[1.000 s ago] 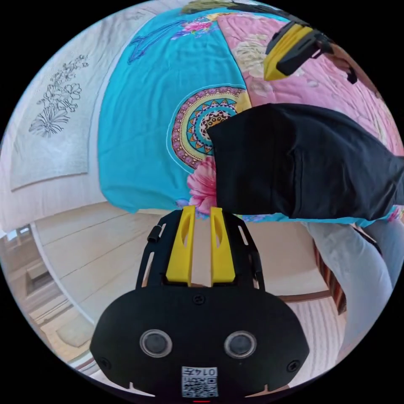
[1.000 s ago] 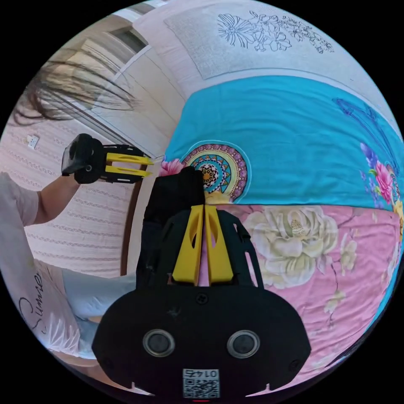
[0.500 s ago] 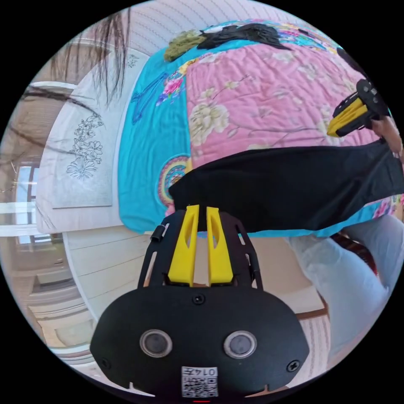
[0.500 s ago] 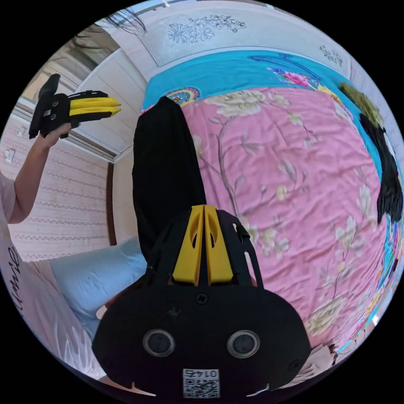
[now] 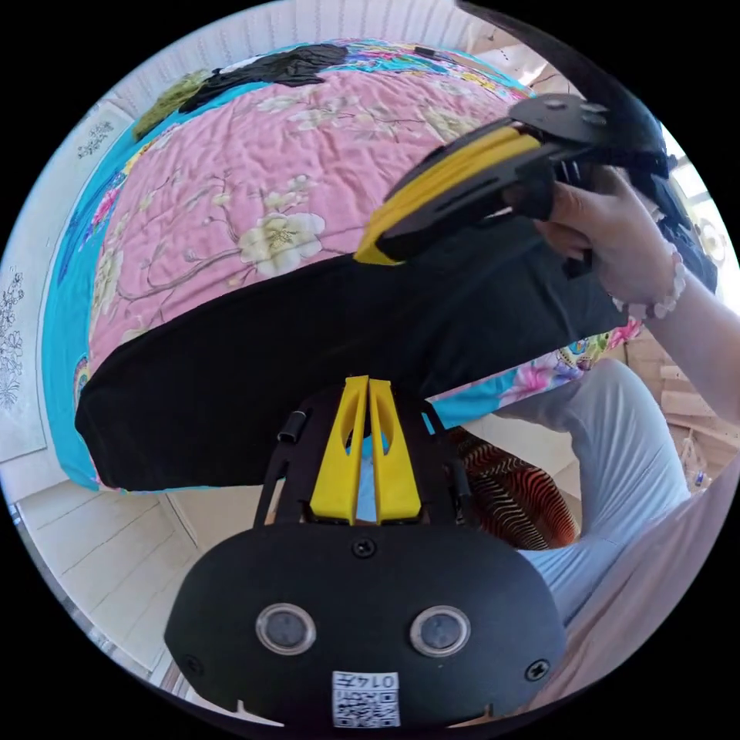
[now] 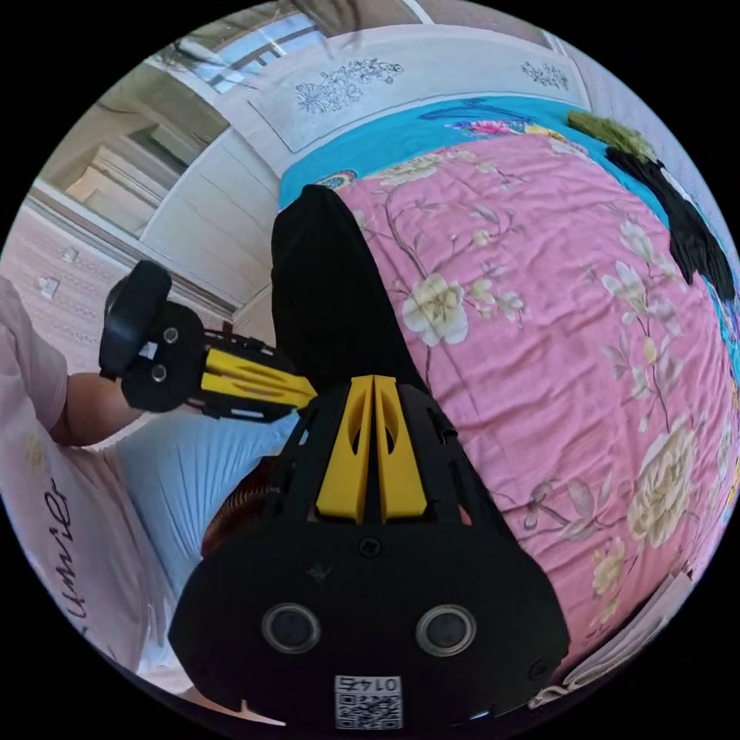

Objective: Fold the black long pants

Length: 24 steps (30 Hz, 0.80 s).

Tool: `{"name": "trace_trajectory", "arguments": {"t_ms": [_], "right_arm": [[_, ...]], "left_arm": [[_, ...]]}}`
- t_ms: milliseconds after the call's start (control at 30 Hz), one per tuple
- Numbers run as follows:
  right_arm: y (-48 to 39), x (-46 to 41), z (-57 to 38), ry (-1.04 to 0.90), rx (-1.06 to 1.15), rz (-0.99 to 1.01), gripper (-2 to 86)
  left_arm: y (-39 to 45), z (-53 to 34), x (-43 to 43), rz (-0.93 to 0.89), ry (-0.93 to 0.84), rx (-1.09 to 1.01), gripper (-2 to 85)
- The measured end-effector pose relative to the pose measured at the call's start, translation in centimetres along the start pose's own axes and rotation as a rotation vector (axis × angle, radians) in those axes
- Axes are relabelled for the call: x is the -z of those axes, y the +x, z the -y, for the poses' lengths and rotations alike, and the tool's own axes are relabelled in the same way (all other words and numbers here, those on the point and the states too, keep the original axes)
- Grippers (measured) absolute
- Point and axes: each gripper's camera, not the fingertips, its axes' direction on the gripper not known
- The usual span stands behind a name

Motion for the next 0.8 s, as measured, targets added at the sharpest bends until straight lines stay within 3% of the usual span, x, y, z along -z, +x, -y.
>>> {"name": "trace_trajectory", "arguments": {"t_ms": [133,200,433,667,800], "right_arm": [[-2.2,-4.5,3.7,0.002,0.041,-0.185,-0.4],[-2.2,-8.6,4.8,-0.129,0.036,-0.228,-0.5],[-4.0,-9.1,5.0,-0.114,0.006,-0.329,-0.7],[-6.5,-6.8,5.5,-0.172,-0.049,-0.358,-0.5],[-5.7,-9.2,6.2,-0.26,-0.11,-0.368,-0.5]], "left_arm": [[1.4,-1.4,-2.0,-0.006,0.025,0.006,-1.0],[2.6,-2.3,-5.0,0.057,0.044,-0.003,-1.0],[5.8,-4.9,-6.6,0.185,0.187,-0.01,-1.0],[5.9,-7.8,-6.3,0.044,0.31,0.085,-1.0],[5.4,-7.0,-9.5,-0.028,0.256,0.125,-1.0]]}}
